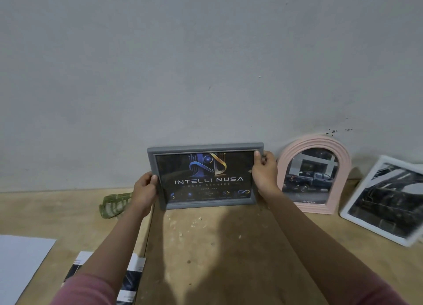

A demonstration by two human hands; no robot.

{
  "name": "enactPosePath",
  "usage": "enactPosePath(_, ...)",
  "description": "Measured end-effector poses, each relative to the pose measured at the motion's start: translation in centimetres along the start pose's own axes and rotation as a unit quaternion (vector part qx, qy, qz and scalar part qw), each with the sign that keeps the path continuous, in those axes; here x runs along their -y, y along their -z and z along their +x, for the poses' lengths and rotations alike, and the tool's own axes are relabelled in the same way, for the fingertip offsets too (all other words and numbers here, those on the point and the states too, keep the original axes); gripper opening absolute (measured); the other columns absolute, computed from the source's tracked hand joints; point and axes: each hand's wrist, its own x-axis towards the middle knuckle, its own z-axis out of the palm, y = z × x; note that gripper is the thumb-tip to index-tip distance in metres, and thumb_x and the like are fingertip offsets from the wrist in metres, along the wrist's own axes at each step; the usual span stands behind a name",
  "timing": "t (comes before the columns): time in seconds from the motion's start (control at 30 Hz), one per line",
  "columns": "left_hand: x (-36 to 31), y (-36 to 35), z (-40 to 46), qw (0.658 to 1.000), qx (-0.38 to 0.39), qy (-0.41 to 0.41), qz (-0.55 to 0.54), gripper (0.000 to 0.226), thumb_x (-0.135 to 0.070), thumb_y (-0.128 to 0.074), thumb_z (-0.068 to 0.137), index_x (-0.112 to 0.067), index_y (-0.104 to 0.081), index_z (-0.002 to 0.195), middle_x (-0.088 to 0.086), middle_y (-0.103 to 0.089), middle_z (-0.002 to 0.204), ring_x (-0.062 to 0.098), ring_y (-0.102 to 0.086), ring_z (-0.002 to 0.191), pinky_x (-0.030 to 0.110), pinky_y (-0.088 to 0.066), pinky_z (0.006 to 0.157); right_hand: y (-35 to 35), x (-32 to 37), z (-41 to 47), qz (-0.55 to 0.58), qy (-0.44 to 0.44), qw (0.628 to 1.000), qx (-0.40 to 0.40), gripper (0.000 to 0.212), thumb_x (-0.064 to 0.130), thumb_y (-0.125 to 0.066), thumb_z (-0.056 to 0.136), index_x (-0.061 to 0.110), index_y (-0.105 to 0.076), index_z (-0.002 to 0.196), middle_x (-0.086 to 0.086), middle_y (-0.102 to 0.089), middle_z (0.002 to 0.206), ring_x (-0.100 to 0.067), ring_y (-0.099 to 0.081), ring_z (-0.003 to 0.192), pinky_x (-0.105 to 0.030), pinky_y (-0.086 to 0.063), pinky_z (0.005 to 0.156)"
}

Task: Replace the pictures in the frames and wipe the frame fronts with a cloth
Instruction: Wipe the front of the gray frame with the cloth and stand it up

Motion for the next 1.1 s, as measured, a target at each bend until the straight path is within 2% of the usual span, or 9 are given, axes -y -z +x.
enactPosePath(0.17, 0.2, -0.8, 0.5, 1.0, -0.018, 0.007, 0.017, 0.025, -0.019, -0.04, 0.101, -0.016, -0.061, 0.087, 0.01, -0.06, 0.093, 0.025, -0.053, 0.09, 0.043, -0.048, 0.084, -0.4, -0.3, 0.1, 0.007, -0.039, 0.999, -0.028, 0.036, 0.047, -0.043, 0.095, 0.011, -0.049, 0.093, -0.012, -0.062, 0.088, -0.028, -0.061, 0.085, -0.038, -0.046, 0.079)
enactPosePath(0.33, 0.3, -0.7, 0.3, 0.997, -0.026, -0.017, 0.067, 0.022, -0.021, -0.039, 0.101, -0.016, -0.06, 0.098, 0.011, -0.062, 0.099, 0.03, -0.058, 0.096, 0.051, -0.049, 0.09, -0.1, -0.6, 0.2, 0.007, -0.051, 0.998, -0.021, 0.038, 0.048, -0.043, 0.095, 0.011, -0.049, 0.093, -0.018, -0.063, 0.09, -0.029, -0.061, 0.084, -0.037, -0.046, 0.077)
enactPosePath(0.47, 0.3, -1.6, -0.6, 0.995, -0.049, -0.03, 0.085, 0.022, -0.019, -0.034, 0.102, -0.016, -0.056, 0.101, 0.011, -0.059, 0.105, 0.028, -0.054, 0.099, 0.04, -0.045, 0.087, -0.2, -0.4, 0.2, 0.009, -0.055, 0.998, -0.017, 0.035, 0.048, -0.043, 0.095, 0.014, -0.048, 0.09, -0.019, -0.063, 0.091, -0.031, -0.061, 0.084, -0.04, -0.047, 0.08)
enactPosePath(0.53, 0.2, -2.3, -1.1, 0.996, -0.052, -0.012, 0.075, 0.022, -0.02, -0.033, 0.102, -0.014, -0.054, 0.107, 0.012, -0.058, 0.111, 0.028, -0.053, 0.103, 0.043, -0.044, 0.093, 0.0, -0.4, 0.2, 0.009, -0.058, 0.998, -0.01, 0.033, 0.048, -0.043, 0.095, 0.015, -0.048, 0.09, -0.017, -0.063, 0.092, -0.029, -0.062, 0.084, -0.04, -0.048, 0.081)
enactPosePath(0.67, 0.5, -3.5, -1.9, 0.993, -0.075, 0.035, 0.082, 0.036, -0.029, -0.043, 0.099, -0.002, -0.046, 0.122, 0.019, -0.056, 0.121, 0.035, -0.053, 0.112, 0.045, -0.045, 0.096, 0.5, -0.3, 0.1, -0.003, -0.061, 0.998, 0.008, 0.043, 0.049, -0.042, 0.095, 0.01, -0.053, 0.107, -0.011, -0.065, 0.094, -0.027, -0.064, 0.088, -0.039, -0.05, 0.084)
enactPosePath(0.77, 0.6, -4.4, -3.5, 0.985, -0.118, 0.064, 0.106, 0.057, -0.031, -0.053, 0.094, 0.003, -0.035, 0.136, 0.023, -0.046, 0.136, 0.039, -0.046, 0.123, 0.045, -0.038, 0.105, 1.2, 0.0, -0.8, -0.021, -0.076, 0.997, 0.018, 0.051, 0.048, -0.043, 0.095, 0.01, -0.046, 0.129, -0.009, -0.061, 0.116, -0.028, -0.059, 0.107, -0.039, -0.045, 0.095)
enactPosePath(0.87, 0.2, -5.4, -5.3, 0.977, -0.169, 0.056, 0.118, 0.057, -0.032, -0.06, 0.088, 0.005, -0.044, 0.128, 0.026, -0.051, 0.129, 0.041, -0.05, 0.118, 0.045, -0.041, 0.1, 2.0, 0.6, -1.7, -0.021, -0.085, 0.996, 0.012, 0.051, 0.036, -0.046, 0.097, 0.008, -0.038, 0.139, -0.009, -0.051, 0.135, -0.029, -0.049, 0.123, -0.033, -0.036, 0.1)
enactPosePath(1.03, -2.4, -9.1, -8.6, 0.978, -0.176, -0.02, 0.106, 0.041, -0.024, -0.059, 0.088, -0.004, -0.05, 0.123, 0.018, -0.052, 0.123, 0.034, -0.053, 0.112, 0.041, -0.042, 0.097, 4.6, 1.0, -4.1, -0.02, -0.054, 0.998, -0.021, 0.036, 0.018, -0.047, 0.096, 0.009, -0.047, 0.131, -0.006, -0.056, 0.124, -0.015, -0.05, 0.1, -0.026, -0.037, 0.086)
enactPosePath(1.1, -3.5, -11.1, -9.8, 0.982, -0.16, -0.048, 0.087, 0.032, -0.019, -0.057, 0.088, -0.004, -0.053, 0.116, 0.017, -0.05, 0.121, 0.031, -0.054, 0.105, 0.037, -0.042, 0.094, 6.2, 0.9, -4.6, -0.027, -0.04, 0.998, -0.04, 0.034, 0.015, -0.047, 0.096, 0.009, -0.048, 0.129, -0.005, -0.056, 0.122, -0.012, -0.048, 0.099, -0.026, -0.039, 0.086)
